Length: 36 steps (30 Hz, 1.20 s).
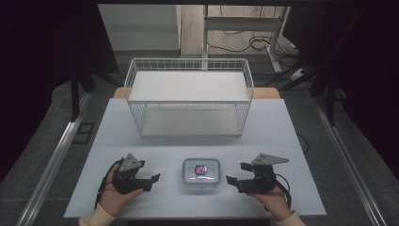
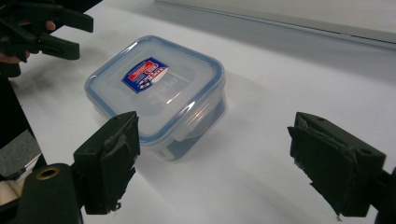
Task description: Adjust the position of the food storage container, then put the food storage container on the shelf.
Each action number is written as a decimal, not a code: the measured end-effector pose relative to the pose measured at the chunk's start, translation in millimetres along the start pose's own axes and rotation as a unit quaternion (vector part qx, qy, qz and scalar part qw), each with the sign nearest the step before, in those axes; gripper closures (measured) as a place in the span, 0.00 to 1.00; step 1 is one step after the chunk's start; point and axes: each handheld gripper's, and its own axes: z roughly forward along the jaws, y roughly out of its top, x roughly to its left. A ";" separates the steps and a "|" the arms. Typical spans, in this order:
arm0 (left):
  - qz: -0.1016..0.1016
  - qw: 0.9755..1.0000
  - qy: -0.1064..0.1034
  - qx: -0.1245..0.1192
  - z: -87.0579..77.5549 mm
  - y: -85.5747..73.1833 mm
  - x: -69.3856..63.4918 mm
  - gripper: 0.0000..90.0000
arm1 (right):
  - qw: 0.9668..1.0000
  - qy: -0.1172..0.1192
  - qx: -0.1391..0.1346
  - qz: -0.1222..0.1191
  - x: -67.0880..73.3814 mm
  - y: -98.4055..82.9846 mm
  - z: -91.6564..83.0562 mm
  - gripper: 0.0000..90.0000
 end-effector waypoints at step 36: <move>-0.161 0.979 -0.119 0.024 20.9 48.1 -16.1 0.20 | 0.994 0.030 0.022 0.099 -4.6 17.9 19.7 0.17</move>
